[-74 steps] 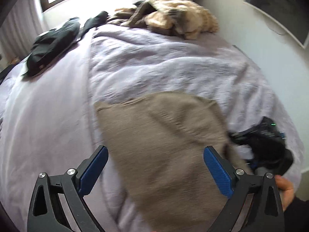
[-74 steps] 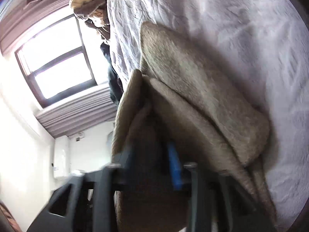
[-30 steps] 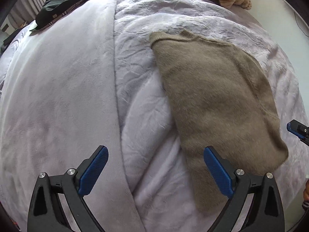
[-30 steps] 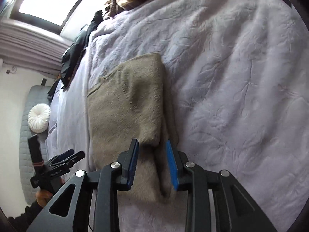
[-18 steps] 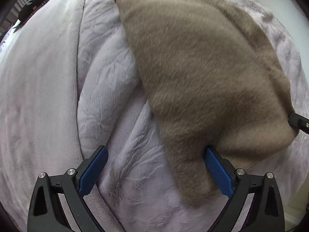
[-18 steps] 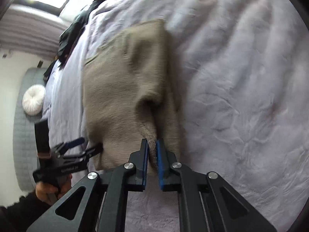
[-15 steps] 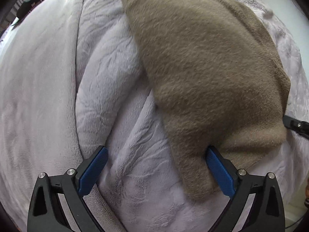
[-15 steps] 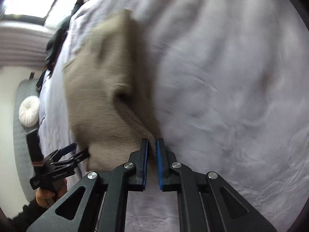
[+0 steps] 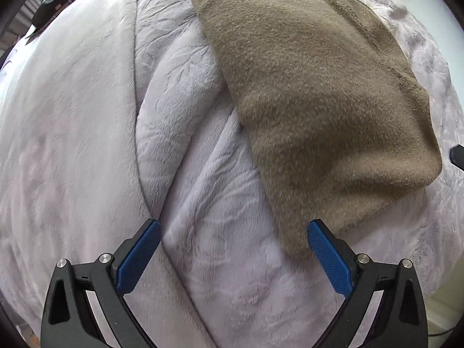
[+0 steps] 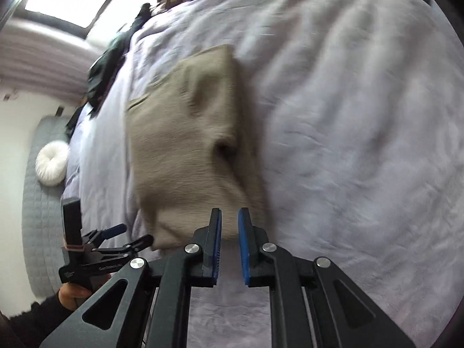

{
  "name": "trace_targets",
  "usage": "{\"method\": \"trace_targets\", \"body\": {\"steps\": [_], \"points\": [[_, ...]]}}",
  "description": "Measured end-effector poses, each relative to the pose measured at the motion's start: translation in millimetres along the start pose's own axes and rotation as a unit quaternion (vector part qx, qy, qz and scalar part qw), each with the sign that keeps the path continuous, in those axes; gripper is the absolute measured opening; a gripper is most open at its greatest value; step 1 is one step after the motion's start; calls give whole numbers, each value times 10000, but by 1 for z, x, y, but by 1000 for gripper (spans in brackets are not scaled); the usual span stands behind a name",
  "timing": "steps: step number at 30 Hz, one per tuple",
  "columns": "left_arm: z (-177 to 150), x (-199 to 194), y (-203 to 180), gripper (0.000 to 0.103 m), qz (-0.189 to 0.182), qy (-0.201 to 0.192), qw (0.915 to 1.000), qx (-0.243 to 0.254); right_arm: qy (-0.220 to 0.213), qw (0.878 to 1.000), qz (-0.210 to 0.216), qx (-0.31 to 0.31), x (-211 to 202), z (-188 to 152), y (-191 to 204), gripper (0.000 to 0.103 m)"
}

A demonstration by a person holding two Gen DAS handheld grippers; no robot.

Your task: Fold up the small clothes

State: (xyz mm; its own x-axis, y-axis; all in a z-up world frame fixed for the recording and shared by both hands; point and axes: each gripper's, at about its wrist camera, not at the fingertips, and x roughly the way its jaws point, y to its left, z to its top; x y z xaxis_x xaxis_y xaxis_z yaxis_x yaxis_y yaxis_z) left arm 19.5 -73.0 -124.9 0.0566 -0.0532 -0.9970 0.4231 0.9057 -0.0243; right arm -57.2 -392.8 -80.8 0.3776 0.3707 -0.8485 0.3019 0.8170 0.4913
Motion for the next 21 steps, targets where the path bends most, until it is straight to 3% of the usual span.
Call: {"method": "trace_targets", "body": {"steps": [3,5,9,18,19,21], "points": [[-6,-11,1,102,-8,-12,9999,-128,475,9987,-69,-178,32,5,10,14],[-13,-26,6,102,-53,-73,9998,-201,842,9957,-395,6,56,7,1,11],[-28,-48,12,102,-166,-244,9991,-310,694,9947,-172,733,48,8,-18,12],[-59,-84,26,102,-371,-554,9967,-473,672,9937,-689,570,17,-11,0,12],[-62,-86,29,102,-407,-554,9964,-486,670,9938,-688,564,18,-13,6,16],[-64,-93,29,102,-474,-609,9956,-526,674,9941,-685,501,19,-17,17,37]]}}
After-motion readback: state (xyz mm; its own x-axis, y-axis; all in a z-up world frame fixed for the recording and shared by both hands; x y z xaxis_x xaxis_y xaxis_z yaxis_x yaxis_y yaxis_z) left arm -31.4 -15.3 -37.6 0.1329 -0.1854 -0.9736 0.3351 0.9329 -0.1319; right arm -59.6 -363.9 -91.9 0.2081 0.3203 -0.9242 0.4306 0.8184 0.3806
